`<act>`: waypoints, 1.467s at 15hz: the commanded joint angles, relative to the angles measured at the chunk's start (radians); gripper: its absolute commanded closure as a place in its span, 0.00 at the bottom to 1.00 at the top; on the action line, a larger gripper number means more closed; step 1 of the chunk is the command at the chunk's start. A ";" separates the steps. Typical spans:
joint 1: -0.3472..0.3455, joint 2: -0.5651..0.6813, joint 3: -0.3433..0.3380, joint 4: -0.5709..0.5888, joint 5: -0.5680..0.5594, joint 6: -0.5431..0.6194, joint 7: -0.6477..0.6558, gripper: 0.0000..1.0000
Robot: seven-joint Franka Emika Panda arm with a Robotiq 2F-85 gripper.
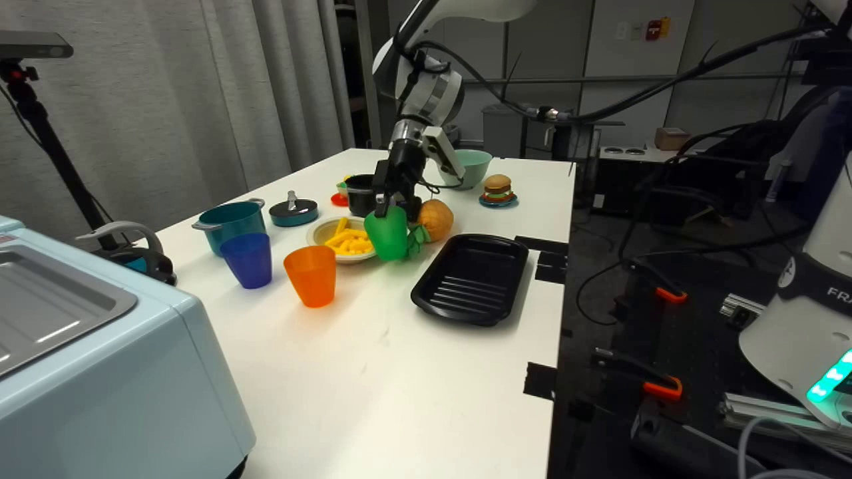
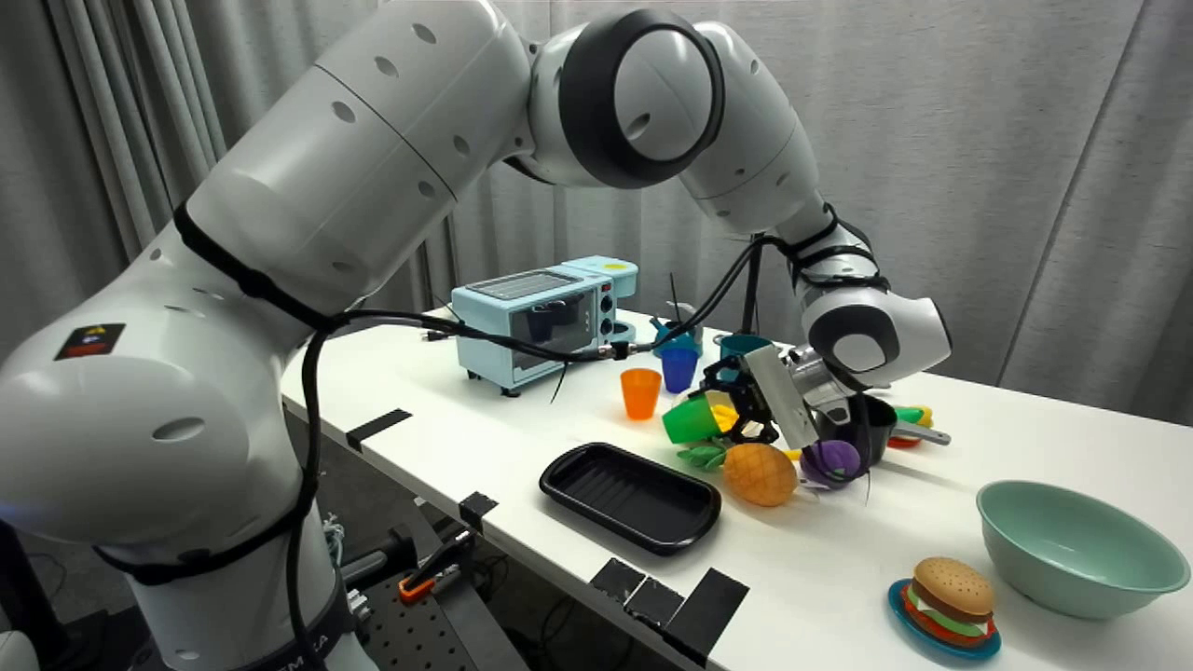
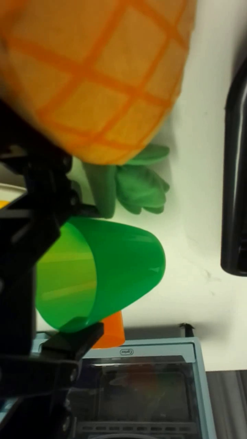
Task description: Pour the contents in the cup into the bowl
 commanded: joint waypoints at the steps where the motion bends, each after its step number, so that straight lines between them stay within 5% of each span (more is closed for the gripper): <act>1: -0.026 0.029 0.030 0.058 -0.098 -0.019 -0.056 0.50; 14: -0.046 0.028 0.075 0.068 -0.250 0.086 -0.153 0.50; 16: -0.046 0.027 0.077 0.069 -0.261 0.092 -0.149 0.06; 22: -0.048 0.034 0.083 0.068 -0.312 0.140 -0.143 0.00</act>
